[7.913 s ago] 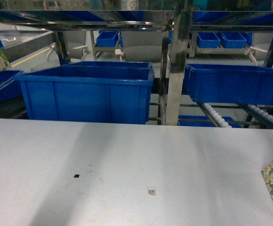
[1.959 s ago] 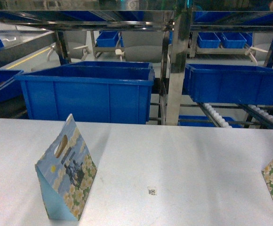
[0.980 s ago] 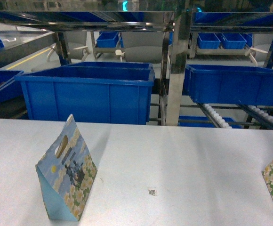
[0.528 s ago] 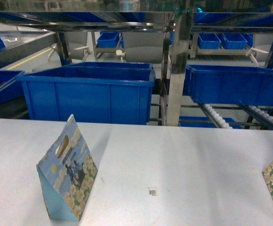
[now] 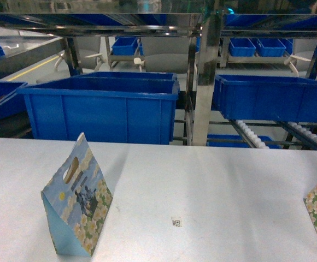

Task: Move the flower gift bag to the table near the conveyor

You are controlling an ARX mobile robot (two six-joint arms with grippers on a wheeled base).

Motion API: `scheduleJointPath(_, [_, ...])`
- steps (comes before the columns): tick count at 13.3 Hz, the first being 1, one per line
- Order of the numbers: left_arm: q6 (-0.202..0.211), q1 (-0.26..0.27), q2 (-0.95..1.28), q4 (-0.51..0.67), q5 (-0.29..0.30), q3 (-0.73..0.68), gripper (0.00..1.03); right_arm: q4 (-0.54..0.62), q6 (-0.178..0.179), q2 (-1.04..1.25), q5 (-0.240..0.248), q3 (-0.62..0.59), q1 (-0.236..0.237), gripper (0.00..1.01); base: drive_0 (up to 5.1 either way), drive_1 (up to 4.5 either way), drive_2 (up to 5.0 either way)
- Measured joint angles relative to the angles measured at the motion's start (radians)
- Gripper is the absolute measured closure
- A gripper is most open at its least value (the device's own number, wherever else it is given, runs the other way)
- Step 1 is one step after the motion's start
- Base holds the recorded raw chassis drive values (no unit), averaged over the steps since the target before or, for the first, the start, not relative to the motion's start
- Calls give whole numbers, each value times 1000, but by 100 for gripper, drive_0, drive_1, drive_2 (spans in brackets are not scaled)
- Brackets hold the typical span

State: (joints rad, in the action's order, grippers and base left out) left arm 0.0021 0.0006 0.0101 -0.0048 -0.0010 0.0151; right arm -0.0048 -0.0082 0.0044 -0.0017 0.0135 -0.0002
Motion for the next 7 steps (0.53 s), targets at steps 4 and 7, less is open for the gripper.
scheduleJointPath(4, [-1,0,0,0,0,0,101,0,0,0,0,0,0,96,0,0,0])
scheduleJointPath(7, [-2,0,0,0,0,0,89,0,0,0,0,0,0,85,0,0,0])
